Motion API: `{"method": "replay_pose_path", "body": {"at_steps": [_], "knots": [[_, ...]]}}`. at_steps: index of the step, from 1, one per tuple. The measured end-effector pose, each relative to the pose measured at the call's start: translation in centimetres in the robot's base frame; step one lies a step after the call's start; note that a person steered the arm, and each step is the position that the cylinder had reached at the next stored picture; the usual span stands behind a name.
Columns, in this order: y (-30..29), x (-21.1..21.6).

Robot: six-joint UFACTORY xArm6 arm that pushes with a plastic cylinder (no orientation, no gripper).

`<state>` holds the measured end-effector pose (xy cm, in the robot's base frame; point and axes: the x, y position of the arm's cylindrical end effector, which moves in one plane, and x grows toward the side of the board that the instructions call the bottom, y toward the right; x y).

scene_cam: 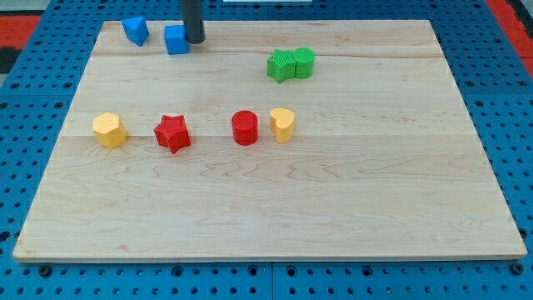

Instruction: Push the red star towards the bottom center

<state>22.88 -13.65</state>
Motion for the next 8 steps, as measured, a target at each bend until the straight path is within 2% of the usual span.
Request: {"method": "replay_pose_path", "body": {"at_steps": [1, 2, 3, 5, 7, 8], "knots": [[-3.7, -0.8], [-1.5, 1.4], [-1.6, 6.7], [-1.5, 13.9], [2.0, 22.8], [3.8, 25.7]]}}
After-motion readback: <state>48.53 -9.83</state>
